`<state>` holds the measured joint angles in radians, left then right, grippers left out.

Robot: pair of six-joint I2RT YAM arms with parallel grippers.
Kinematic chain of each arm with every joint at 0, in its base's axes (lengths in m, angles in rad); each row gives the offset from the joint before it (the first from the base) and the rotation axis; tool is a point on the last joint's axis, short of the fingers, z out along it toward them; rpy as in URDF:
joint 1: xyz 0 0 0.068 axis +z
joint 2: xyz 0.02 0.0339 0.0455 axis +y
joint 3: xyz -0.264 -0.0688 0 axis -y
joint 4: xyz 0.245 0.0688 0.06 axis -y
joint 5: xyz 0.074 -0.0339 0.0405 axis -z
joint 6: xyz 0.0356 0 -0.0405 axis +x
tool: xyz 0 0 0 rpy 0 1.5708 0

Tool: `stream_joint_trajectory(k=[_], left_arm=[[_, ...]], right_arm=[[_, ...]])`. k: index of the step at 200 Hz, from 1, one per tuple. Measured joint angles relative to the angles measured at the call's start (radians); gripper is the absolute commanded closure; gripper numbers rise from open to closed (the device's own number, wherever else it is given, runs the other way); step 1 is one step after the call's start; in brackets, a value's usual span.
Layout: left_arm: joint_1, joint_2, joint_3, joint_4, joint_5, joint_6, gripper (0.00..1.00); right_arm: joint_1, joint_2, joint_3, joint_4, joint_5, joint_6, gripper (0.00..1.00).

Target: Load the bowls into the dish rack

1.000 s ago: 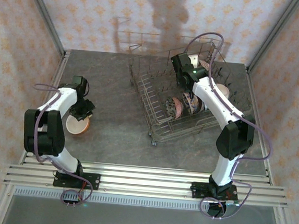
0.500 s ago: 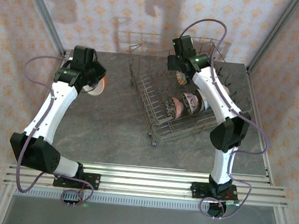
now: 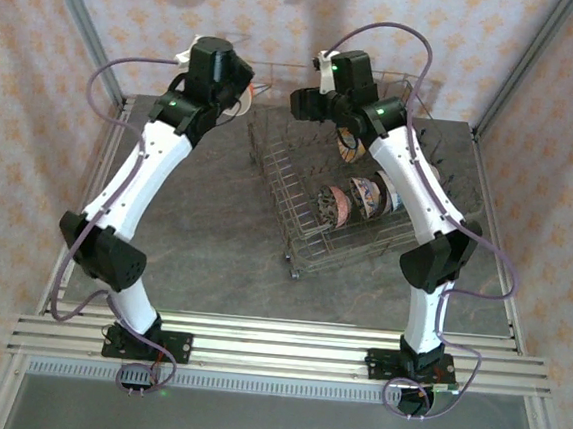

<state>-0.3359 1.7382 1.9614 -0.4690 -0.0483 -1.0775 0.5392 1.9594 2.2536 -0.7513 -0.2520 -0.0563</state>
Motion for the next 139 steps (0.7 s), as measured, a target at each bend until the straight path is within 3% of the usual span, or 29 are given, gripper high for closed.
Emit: stream_joint_trajectory(k=[26,58,139], left_arm=[[-0.029,0.053,0.053,0.007,-0.006,-0.025,1.00],[-0.041,0.093,0.126,0.011,-0.005,-0.055,1.00],[-0.045,0.097,0.131,0.016,0.047,-0.142,1.00]], right_arm=[[0.043,-0.011,-0.033,0.062,-0.062,-0.022,0.35],[0.083,-0.083,-0.201,0.171,-0.089,-0.027,0.38],[0.092,-0.109,-0.330,0.403,0.043,0.056,0.48]])
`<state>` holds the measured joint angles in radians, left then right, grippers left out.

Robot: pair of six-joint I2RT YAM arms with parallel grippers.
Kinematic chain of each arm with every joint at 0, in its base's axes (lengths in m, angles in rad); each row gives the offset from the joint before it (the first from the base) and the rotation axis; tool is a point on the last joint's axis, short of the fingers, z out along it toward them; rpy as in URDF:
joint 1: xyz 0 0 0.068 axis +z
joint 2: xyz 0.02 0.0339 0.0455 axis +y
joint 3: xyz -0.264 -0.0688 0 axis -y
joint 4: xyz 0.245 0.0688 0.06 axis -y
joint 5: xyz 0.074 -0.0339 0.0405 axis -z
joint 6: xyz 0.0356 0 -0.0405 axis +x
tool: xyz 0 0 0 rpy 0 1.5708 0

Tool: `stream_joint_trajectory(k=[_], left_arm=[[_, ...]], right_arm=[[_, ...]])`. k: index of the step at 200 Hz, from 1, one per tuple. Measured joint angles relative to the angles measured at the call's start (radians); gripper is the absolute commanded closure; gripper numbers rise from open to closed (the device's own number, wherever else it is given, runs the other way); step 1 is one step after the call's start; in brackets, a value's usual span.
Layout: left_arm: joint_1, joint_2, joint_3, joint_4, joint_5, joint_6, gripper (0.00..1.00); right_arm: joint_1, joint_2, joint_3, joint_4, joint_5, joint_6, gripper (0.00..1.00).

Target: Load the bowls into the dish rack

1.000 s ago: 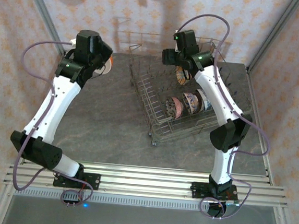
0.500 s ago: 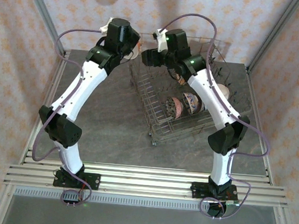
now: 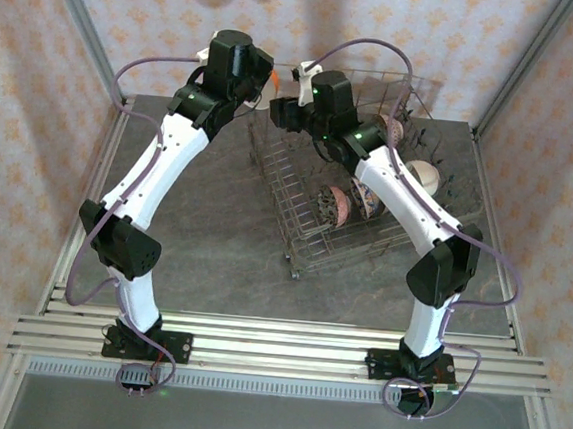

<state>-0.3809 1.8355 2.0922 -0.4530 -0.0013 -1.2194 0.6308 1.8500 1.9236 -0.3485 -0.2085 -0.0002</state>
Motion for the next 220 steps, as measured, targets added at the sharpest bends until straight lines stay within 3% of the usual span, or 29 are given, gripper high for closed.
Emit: stream_joint_trajectory(k=[50,166,179,220], left_arm=[[-0.012,0.000,0.000,0.000,0.016,-0.024,1.00],[-0.032,0.004,0.000,0.003,0.022,-0.071,1.00],[-0.032,0.006,0.000,0.003,0.022,-0.072,1.00],[-0.046,0.035,0.004,0.006,0.036,-0.063,0.96]], right_arm=[[0.018,0.000,-0.022,0.061,0.019,0.011,0.53],[0.068,0.000,-0.061,0.168,0.263,0.027,0.86],[0.074,0.000,-0.071,0.179,0.296,0.026,0.93],[0.080,-0.011,-0.157,0.268,0.385,0.023,1.00]])
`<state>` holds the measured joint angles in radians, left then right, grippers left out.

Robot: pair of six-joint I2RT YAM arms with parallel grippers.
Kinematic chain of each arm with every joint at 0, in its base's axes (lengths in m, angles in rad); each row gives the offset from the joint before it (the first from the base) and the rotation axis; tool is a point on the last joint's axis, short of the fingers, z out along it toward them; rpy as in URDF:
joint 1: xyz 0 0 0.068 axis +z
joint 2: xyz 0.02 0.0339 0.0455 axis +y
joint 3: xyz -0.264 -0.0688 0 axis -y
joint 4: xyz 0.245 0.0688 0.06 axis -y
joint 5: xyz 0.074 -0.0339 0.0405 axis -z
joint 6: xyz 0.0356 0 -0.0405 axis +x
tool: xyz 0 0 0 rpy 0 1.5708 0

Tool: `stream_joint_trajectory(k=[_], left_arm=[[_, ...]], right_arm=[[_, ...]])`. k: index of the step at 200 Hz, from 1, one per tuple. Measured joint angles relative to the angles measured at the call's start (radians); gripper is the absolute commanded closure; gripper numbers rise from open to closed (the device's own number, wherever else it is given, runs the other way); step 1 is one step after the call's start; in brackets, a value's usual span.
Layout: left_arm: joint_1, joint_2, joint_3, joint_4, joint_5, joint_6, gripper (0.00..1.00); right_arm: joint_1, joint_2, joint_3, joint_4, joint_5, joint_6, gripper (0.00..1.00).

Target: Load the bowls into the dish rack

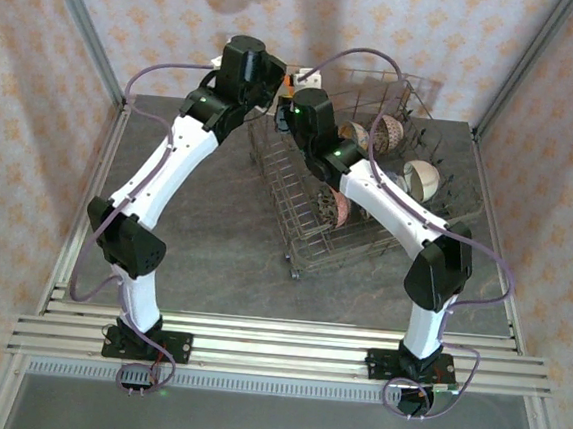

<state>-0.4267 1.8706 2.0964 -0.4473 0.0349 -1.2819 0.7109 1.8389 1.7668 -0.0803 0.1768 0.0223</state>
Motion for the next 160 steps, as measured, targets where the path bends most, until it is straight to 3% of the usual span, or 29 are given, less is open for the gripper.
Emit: stream_joint_trajectory(k=[33,113,160], left_arm=[[-0.010,0.018,0.000,0.014,0.027,0.008,0.88],[-0.025,0.017,0.002,0.018,0.089,0.095,0.43],[-0.025,0.013,0.001,0.041,0.089,0.155,0.28]], right_arm=[[0.000,-0.008,-0.031,0.014,0.071,-0.001,1.00],[-0.016,-0.009,-0.015,0.013,0.222,0.009,1.00],[-0.031,0.017,0.107,-0.121,0.269,0.045,1.00]])
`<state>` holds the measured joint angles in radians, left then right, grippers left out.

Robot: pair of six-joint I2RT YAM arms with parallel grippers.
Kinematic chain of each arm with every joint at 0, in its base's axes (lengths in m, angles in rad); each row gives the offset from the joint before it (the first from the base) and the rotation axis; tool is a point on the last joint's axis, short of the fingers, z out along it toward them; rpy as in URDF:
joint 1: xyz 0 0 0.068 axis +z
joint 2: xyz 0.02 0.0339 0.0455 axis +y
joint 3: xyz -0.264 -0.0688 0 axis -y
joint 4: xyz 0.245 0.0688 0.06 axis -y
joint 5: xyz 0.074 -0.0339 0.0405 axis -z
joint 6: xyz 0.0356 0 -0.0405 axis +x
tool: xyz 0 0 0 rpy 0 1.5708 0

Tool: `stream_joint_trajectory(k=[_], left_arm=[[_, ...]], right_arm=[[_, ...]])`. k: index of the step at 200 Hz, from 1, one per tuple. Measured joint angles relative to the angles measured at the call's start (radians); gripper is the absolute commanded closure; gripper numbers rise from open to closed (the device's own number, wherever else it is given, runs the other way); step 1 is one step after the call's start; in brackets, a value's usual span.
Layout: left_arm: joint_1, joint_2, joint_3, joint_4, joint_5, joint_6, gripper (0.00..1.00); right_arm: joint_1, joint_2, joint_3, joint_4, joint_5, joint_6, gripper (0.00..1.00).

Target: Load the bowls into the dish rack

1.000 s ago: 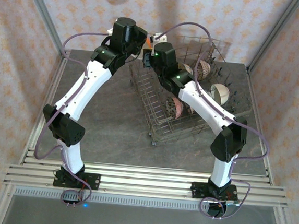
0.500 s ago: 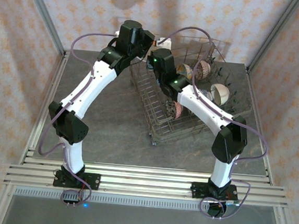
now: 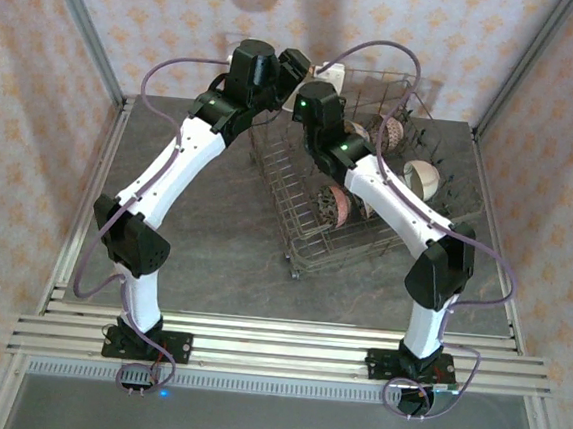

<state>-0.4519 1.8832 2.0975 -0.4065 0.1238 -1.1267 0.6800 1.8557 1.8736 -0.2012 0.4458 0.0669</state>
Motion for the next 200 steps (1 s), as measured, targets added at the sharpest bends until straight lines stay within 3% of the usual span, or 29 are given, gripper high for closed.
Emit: stream_joint_trajectory(k=[41,112,139,200], left_arm=[[0.008,-0.038,-0.018,0.093,0.031,0.056,0.17],[0.089,-0.048,-0.053,0.198,0.122,0.106,0.16],[0.140,-0.084,-0.136,0.232,0.163,0.136,0.17],[0.310,-0.259,-0.409,0.234,0.228,0.266,0.24]], right_arm=[[-0.031,0.058,0.126,-0.158,0.061,0.070,1.00],[-0.048,0.126,0.155,-0.323,0.135,0.126,1.00],[-0.055,0.153,0.184,-0.378,0.178,0.140,1.00],[-0.068,0.367,0.478,-0.550,0.354,0.166,1.00]])
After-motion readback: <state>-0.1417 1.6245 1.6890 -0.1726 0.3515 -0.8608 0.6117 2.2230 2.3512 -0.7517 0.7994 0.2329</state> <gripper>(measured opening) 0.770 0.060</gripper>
